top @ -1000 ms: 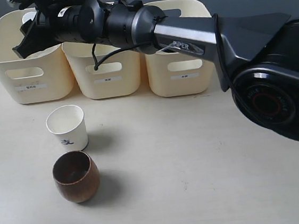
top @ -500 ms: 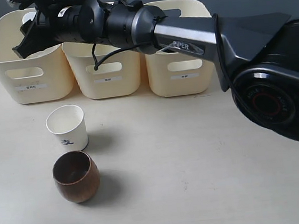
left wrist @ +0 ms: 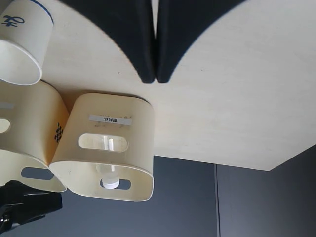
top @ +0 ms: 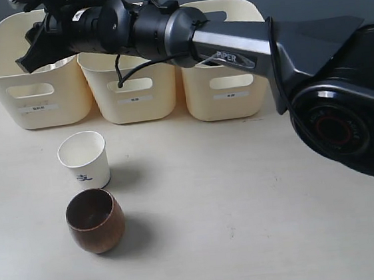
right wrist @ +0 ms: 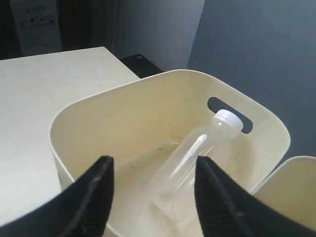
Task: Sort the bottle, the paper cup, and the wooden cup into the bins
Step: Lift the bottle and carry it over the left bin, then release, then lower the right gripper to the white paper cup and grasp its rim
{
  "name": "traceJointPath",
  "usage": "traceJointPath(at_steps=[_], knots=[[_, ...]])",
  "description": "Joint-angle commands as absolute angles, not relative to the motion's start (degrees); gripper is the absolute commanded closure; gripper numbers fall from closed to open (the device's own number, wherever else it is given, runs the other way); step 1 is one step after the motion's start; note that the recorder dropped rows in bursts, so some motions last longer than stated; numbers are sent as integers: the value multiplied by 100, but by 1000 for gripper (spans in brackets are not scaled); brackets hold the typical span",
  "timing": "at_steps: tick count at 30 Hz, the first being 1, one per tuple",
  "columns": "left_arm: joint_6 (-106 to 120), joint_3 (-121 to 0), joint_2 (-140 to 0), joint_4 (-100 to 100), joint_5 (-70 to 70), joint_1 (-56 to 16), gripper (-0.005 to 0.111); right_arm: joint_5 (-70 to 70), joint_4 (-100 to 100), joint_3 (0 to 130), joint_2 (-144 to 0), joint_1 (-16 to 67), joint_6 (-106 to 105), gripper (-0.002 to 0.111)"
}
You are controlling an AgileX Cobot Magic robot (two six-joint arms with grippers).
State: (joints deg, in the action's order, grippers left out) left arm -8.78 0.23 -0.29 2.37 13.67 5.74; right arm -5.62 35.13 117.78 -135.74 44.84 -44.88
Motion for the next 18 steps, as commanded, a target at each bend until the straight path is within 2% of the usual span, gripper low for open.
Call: traceJointPath(at_steps=[1,8,18], knots=[[-887,0,0,243,1324,554,107,-1430,3470,11798,-13352,4449,-4476,59],[-887,0,0,243,1324,554,107,-3603,3140,11798,-12787,4470,-4486,59],[-887,0,0,243,1324,554,107,-5501,2609,11798,-12655,4509,-4155,59]])
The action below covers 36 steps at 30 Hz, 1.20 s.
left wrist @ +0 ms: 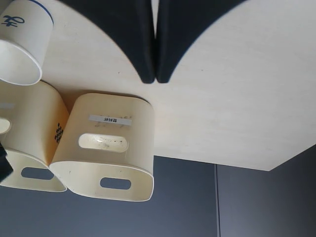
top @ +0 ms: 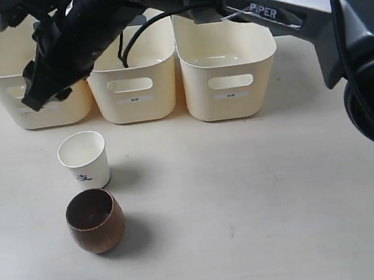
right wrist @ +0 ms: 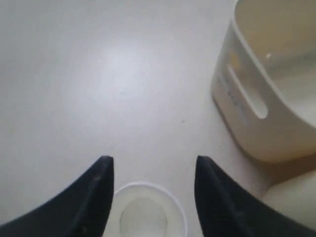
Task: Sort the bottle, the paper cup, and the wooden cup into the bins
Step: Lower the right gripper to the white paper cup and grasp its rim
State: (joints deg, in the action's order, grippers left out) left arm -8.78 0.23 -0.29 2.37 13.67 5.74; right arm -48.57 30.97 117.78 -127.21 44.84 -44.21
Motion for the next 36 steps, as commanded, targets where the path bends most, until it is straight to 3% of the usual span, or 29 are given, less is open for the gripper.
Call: traceJointPath(at_steps=[1,12,33,35,36], knots=[[-887,0,0,243,1324,554,107,-5634,2331,11798,-12655,4551,-3980,59],[-887,0,0,243,1324,554,107,-5839,1705,11798,-12750,5065,-3834,59],[-887,0,0,243,1324,554,107,-5389,1693,11798,-13528,5108,-3834,59],[-887,0,0,243,1324,554,107,-5365,1680,11798,-13543,5108,-3834,65],[-887,0,0,243,1324,554,107,-5351,1651,11798,-13543,5108,-3834,73]])
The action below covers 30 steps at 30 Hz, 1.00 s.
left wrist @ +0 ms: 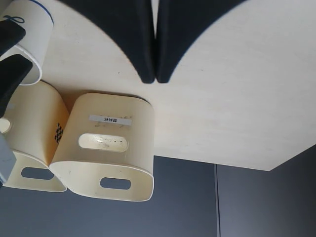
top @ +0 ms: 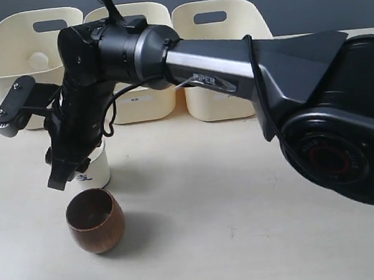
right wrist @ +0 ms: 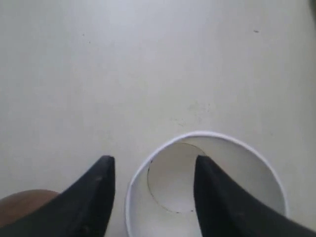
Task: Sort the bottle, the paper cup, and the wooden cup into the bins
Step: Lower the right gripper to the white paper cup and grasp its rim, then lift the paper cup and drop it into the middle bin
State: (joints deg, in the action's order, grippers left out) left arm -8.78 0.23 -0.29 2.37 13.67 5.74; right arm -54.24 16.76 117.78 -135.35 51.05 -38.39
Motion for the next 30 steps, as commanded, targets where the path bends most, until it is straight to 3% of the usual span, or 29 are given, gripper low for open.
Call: traceJointPath(at_steps=[1,3,4,22,30], knots=[[-887,0,0,243,1324,554,107,-5325,1639,11798,-13543,5108,-3834,84],[-887,0,0,243,1324,554,107,-5272,1639,11798,-13543,5108,-3834,105],[-887,0,0,243,1324,554,107,-5240,1628,11798,-13543,5108,-3834,108],[-887,0,0,243,1324,554,107,-5178,1399,11798,-12563,5097,-3768,107],[-887,0,0,243,1324,554,107,-4603,55,11798,-12049,5014,-2546,107]])
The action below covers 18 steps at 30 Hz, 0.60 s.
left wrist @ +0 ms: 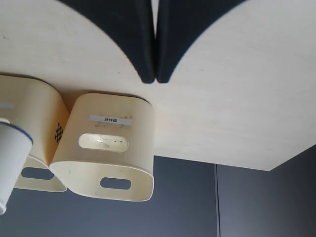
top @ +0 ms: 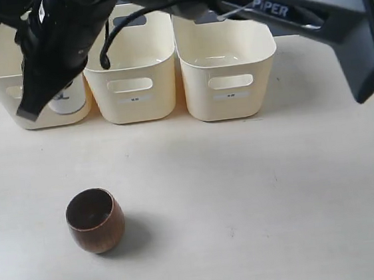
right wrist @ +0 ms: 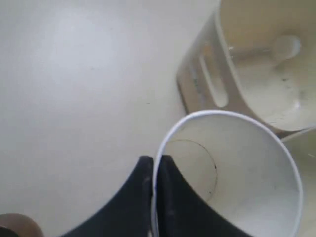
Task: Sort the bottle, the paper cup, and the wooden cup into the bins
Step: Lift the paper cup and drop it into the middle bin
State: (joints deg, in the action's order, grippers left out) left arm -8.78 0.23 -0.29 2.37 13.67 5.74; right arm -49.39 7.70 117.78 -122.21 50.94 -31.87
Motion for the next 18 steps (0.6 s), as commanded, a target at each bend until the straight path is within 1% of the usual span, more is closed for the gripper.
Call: traceJointPath(at_steps=[1,9,14,18], knots=[[-887,0,0,243,1324,554,107,-4471,-80,11798,-12048,4994,-2355,107],[-887,0,0,243,1324,554,107,-3386,-474,11807,-12159,4500,-1437,107],[-887,0,0,243,1324,554,107,-3415,-474,11955,-12507,4173,-1346,107],[-887,0,0,243,1324,554,107,-3404,-474,12322,-12920,4052,-1346,107]])
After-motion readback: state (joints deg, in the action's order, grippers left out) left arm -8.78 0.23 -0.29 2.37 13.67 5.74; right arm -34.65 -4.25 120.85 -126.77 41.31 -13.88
